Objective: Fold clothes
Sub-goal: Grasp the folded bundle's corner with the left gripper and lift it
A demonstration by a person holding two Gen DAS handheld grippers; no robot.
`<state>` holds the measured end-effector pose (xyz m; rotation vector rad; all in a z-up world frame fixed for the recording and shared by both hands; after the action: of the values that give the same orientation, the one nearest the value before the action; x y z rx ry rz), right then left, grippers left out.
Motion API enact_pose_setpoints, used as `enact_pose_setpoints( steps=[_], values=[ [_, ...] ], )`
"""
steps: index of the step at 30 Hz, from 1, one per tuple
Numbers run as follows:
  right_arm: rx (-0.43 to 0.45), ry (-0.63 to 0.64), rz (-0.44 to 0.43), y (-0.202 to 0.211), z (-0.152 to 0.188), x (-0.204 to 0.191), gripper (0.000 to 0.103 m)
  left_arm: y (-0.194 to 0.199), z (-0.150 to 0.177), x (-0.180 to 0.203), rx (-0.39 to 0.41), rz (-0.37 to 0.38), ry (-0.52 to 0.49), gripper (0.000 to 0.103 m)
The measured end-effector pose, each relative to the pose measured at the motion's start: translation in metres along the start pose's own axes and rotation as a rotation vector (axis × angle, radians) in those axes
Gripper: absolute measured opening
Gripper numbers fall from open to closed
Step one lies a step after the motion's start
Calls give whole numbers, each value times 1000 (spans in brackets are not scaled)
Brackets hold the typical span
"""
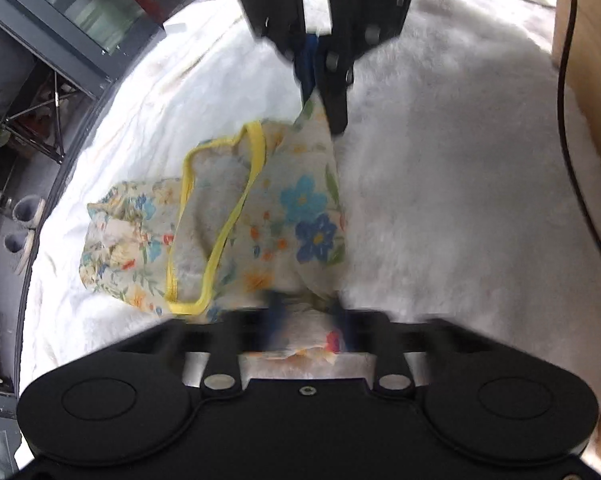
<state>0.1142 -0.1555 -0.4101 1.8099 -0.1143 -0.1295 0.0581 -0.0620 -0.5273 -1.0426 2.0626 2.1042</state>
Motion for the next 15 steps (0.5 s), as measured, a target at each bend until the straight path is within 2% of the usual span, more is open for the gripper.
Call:
enact_pose_setpoints(
  steps=[4, 6, 7, 8, 9, 10, 11, 13, 15],
  values=[
    [-10, -2, 8, -1, 5, 5, 4, 4, 4, -6, 13, 3, -15, 9],
    [-16, 42, 53, -1, 7, 1, 5, 4, 4, -14, -4, 40, 32, 9],
    [-10, 109, 138, -1, 6, -6, 12, 3, 4, -20, -11, 62, 84, 9],
    [1, 148, 192, 0, 7, -12, 30, 3, 3, -22, -13, 69, 97, 9],
    [17, 206, 270, 0, 7, -20, 40, 1, 3, -29, -19, 96, 159, 9],
    [34, 261, 345, -1, 7, -29, 65, 3, 3, -32, -16, 115, 196, 9],
    [49, 284, 380, -1, 6, -34, 82, 5, 2, -35, -14, 134, 231, 9],
    [123, 357, 466, 2, 7, -52, 84, 5, 2, -47, -12, 170, 309, 9],
    [131, 390, 499, -1, 5, -61, 84, 5, 1, -59, -7, 208, 382, 9]
  ],
)
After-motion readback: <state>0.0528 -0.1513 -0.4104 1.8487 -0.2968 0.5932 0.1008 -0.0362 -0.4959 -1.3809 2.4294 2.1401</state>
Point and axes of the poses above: each gripper's, at about its wrist camera, not at the fingertips, and y roughly against the way its jaws point, x to its right, z to its underside, the point moved 5 cm from there along -y, roughly the way its jaws point, and after that the axes turned 15 degrees about -x, right-handed, at the moved point
